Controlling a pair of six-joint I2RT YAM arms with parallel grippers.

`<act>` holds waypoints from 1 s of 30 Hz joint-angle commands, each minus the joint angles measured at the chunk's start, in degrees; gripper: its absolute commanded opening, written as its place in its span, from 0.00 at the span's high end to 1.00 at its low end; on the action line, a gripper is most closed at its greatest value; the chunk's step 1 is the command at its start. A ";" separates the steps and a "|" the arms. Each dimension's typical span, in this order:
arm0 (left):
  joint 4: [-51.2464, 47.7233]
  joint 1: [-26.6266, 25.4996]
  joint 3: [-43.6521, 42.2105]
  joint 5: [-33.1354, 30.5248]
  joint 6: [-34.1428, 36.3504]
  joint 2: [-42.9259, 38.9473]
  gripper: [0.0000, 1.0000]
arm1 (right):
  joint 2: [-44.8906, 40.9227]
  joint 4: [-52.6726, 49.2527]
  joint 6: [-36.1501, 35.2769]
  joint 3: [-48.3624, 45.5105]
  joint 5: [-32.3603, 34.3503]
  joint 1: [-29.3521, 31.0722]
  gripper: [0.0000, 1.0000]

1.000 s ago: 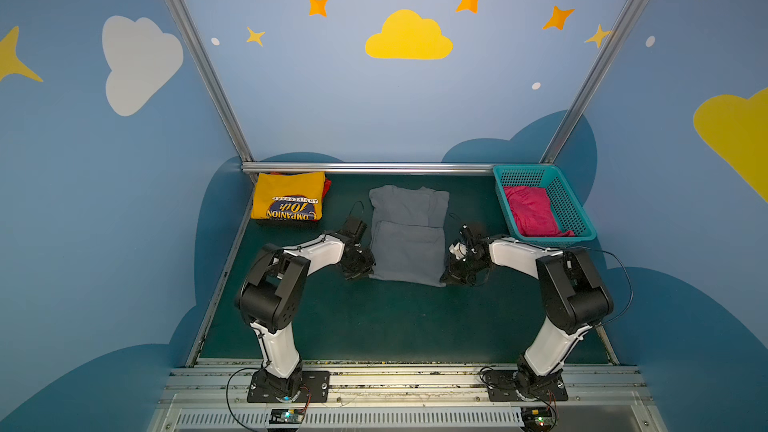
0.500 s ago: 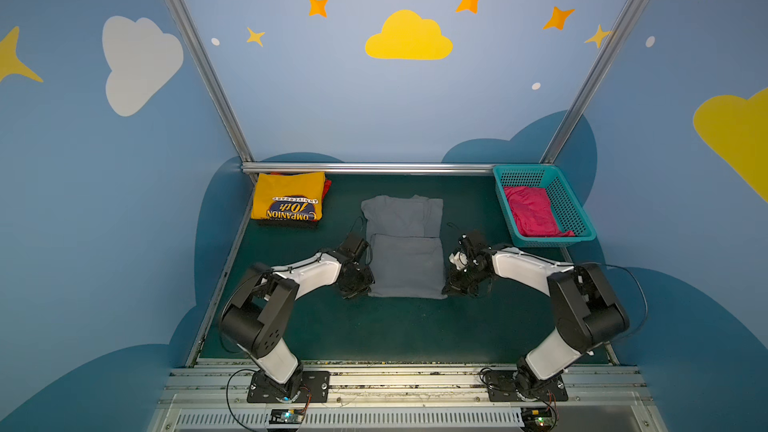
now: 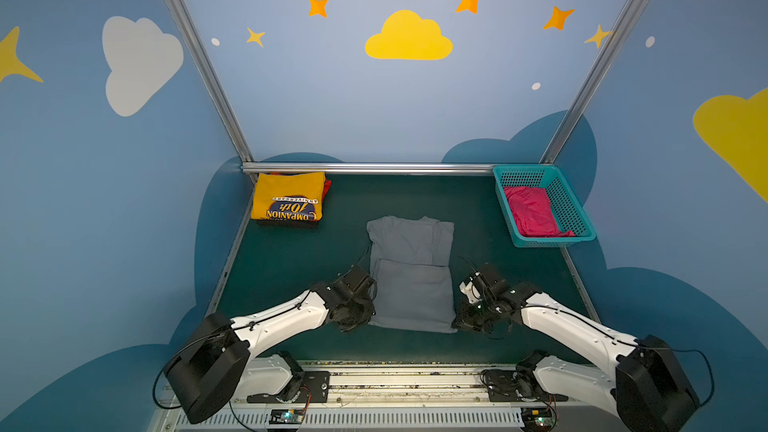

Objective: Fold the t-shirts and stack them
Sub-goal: 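Grasp the grey shirt's near edge with both grippers and fold it toward the far edge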

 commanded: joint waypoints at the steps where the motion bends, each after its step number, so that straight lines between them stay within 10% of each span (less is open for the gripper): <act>1: -2.41 -0.05 0.84 -5.45 -1.95 -0.61 0.95 | -1.76 -3.26 1.97 0.31 2.42 0.29 1.00; 14: -8.14 2.74 17.76 -12.49 4.46 1.79 0.95 | 1.68 -9.06 -3.18 16.48 7.61 -3.57 1.00; 30: -10.02 14.03 37.94 -2.84 18.16 16.49 0.95 | 15.27 -7.58 -11.95 31.00 2.30 -13.87 1.00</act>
